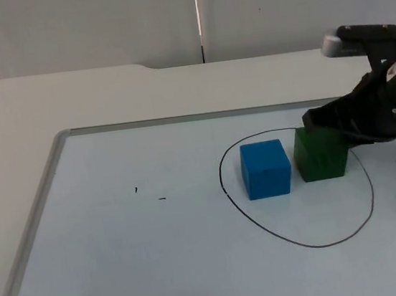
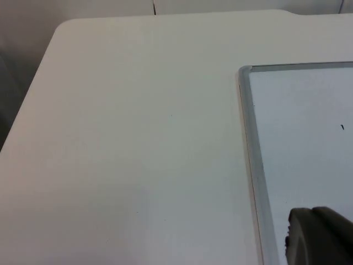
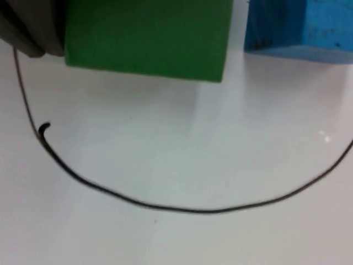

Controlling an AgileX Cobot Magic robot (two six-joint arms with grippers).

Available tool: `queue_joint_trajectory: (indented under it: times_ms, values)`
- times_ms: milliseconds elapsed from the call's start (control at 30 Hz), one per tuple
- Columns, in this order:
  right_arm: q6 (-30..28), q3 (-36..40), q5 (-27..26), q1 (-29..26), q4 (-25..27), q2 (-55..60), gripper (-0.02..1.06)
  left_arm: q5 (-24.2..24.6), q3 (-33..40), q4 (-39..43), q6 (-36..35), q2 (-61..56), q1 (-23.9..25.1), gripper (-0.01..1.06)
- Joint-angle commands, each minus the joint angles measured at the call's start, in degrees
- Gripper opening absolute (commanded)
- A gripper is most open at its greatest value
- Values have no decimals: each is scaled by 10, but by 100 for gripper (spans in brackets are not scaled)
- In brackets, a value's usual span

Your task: Push the two cubes into the marked area.

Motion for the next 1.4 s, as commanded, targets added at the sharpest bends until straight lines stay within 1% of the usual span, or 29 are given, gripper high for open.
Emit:
queue_joint_trajectory:
  times_ms: [0, 100, 167, 233, 300, 333, 433, 467, 500, 533, 633, 667, 767, 800, 933, 967, 1000, 1067, 1100, 1233, 1267, 1367]
  values:
    - [-2, -2, -7, 3, -1, -7, 1, 0, 2, 3, -1, -3, 1, 0]
    - [-5, -2, 10, 3, -3, -9, 1, 0, 2, 3, -1, -3, 1, 0]
    - [-10, -2, 27, 0, -18, -23, 1, 0, 2, 3, -1, -3, 1, 0]
    - [-10, -2, 32, 0, -20, -34, 1, 0, 2, 3, -1, -3, 1, 0]
    - [-10, -2, 47, -1, -44, -65, 1, 0, 2, 3, -1, -3, 1, 0]
    - [-10, -2, 47, -1, -44, -65, 1, 0, 2, 3, -1, -3, 1, 0]
    - [-10, -2, 77, -1, -77, -137, 1, 0, 2, 3, -1, -3, 1, 0]
    - [-10, -2, 96, -1, -86, -175, 1, 0, 2, 3, -1, -3, 1, 0]
    - [-10, -2, 96, -1, -86, -175, 1, 0, 2, 3, -1, -3, 1, 0]
    - [-10, -2, 105, -1, -95, -205, 1, 0, 2, 3, -1, -3, 1, 0]
    - [-11, -2, 139, -1, -98, -290, 1, 0, 2, 3, -1, -3, 1, 0]
    - [-11, -2, 139, -1, -98, -290, 1, 0, 2, 3, -1, -3, 1, 0]
    - [-22, -2, 184, 1, -108, -382, 1, 0, 2, 3, -1, -3, 1, 0]
    - [-22, -2, 184, 1, -108, -382, 1, 0, 2, 3, -1, -3, 1, 0]
    - [-36, -2, 239, 1, -108, -481, 1, 0, 2, 3, -1, -3, 1, 0]
    - [-36, -2, 239, 1, -108, -481, 1, 0, 2, 3, -1, -3, 1, 0]
    - [-36, 0, 251, 1, -108, -502, 1, 0, 2, 3, -1, -3, 1, 0]
    - [-36, 14, 266, 1, -108, -541, 1, 0, 2, 3, -1, -3, 1, 0]
    - [-36, 14, 266, 1, -108, -541, 1, 0, 2, 3, -1, -3, 1, 0]
    - [-33, 76, 273, 1, -105, -646, 1, 0, 2, 3, -1, -3, 1, 0]
    - [-33, 76, 273, 1, -105, -646, 1, 0, 2, 3, -1, -3, 1, 0]
    - [-33, 124, 293, 1, -105, -723, 1, 0, 2, 3, -1, -3, 1, 0]
